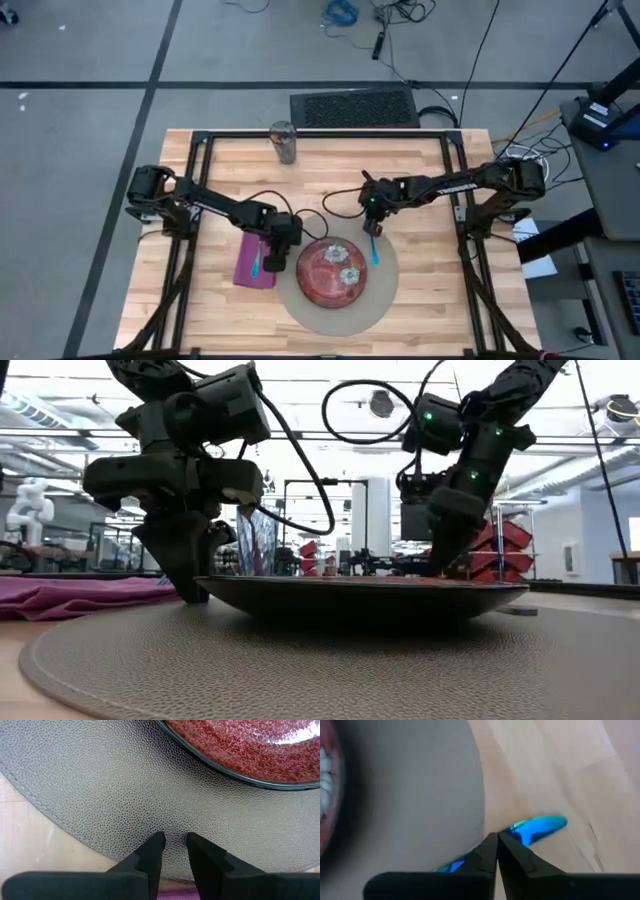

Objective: Set table place
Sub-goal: Put the blue knife on the middle right of the table

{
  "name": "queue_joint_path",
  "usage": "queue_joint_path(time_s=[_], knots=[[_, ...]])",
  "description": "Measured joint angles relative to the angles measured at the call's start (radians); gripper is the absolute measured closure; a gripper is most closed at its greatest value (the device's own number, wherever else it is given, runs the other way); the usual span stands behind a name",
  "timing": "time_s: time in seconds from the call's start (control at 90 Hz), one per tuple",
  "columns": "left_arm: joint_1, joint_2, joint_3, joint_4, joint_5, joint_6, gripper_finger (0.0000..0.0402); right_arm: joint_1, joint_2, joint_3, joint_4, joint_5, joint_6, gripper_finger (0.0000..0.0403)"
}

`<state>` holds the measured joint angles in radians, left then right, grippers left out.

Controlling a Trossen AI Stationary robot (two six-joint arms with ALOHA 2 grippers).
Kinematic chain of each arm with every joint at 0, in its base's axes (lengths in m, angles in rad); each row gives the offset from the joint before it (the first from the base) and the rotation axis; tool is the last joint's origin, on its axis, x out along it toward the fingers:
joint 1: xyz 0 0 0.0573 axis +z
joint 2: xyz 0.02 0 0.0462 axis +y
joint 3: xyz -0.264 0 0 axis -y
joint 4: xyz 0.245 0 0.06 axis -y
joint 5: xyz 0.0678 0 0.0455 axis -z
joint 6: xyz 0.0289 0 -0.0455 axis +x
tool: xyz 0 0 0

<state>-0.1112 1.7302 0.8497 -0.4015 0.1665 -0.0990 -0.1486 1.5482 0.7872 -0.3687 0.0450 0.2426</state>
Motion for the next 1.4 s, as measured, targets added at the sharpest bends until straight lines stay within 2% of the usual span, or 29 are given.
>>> queue_joint_path(time_s=[0.356, 0.589, 0.756, 1.4], knots=[[0.000, 0.000, 0.000, 0.001, 0.000, 0.000, 0.0321, 0.020, 0.005, 0.000, -0.027, -0.087, 0.034, 0.0403], [0.000, 0.000, 0.000, 0.001, 0.000, 0.000, 0.0321, 0.059, 0.060, 0.000, -0.029, -0.123, 0.054, 0.0403], [0.000, 0.000, 0.000, 0.001, 0.000, -0.001, 0.0321, 0.085, 0.093, 0.006, -0.034, -0.111, 0.073, 0.0403], [-0.001, 0.000, 0.000, 0.007, -0.001, 0.001, 0.0321, 0.181, 0.091, 0.007, -0.203, -0.128, 0.112, 0.0403]])
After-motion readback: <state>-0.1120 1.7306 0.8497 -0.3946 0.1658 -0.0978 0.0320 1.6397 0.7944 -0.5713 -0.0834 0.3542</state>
